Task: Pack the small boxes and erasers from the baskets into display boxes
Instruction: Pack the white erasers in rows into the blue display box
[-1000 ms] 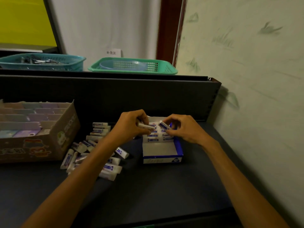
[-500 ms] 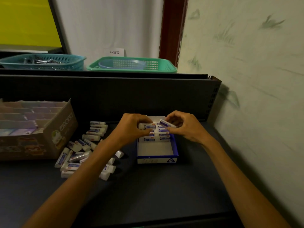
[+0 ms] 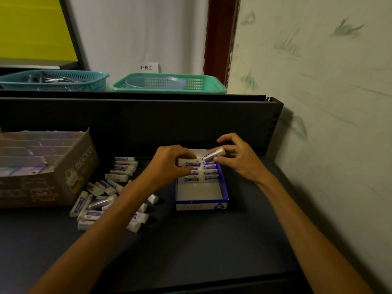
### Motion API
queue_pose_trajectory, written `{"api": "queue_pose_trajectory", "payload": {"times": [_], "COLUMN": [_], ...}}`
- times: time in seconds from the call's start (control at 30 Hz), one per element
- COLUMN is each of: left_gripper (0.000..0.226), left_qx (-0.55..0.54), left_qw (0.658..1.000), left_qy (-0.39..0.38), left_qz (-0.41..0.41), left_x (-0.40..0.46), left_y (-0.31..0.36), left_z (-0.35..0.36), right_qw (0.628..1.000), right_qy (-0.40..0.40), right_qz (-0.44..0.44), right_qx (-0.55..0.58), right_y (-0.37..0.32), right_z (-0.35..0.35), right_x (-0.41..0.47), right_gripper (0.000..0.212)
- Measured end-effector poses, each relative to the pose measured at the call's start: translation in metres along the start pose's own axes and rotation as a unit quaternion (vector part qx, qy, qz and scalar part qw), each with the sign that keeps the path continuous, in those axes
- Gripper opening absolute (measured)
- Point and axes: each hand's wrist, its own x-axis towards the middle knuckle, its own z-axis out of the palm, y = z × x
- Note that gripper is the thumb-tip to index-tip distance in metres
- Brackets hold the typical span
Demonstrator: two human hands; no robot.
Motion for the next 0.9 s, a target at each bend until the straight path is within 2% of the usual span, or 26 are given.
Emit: {"api": "queue_pose_trajectory", "payload": {"times": [0.13, 0.33, 0.47, 0.53, 0.73, 0.9], "left_gripper": [0.03, 0.03, 0.031, 0.031, 0.031, 0.031], "left_qx": [-0.003, -0.006, -0.006, -0.003, -0.003, -0.018], "left_qw": [1.0, 1.0, 1.0, 1.0, 1.0, 1.0], "left_qy": [0.001, 0.0, -0.001, -0.002, 0.0, -0.008], "left_qz": [0.003, 0.005, 0.009, 0.01, 0.008, -0.006], "left_x": [-0.001, -0.004, -0.007, -0.007, -0.009, -0.012], "left_y": [0.0, 0.001, 0.002, 0.002, 0.004, 0.006], "left_z": [0.001, -0.001, -0.001, -0.001, 0.0, 0.001], "right_qw": [0.999, 1.0, 0.999, 0.998, 0.999, 0.998], "right_qy": [0.032, 0.02, 0.001, -0.003, 0.045, -0.009], "right_qz": [0.007, -0.011, -0.009, -0.011, 0.003, -0.021], "right_qx": [-0.014, -0.02, -0.036, -0.057, -0.027, -0.056], "right_y": [0.001, -0.001, -0.002, -0.002, -0.002, -0.004], "right_z": [0.003, 0.006, 0.007, 0.008, 0.009, 0.008], "right_x": [0.0, -0.001, -0.002, -0.004, -0.006, -0.009], "right_gripper": [0.034, 0.024, 0.047, 0.051, 0.033, 0.03]}}
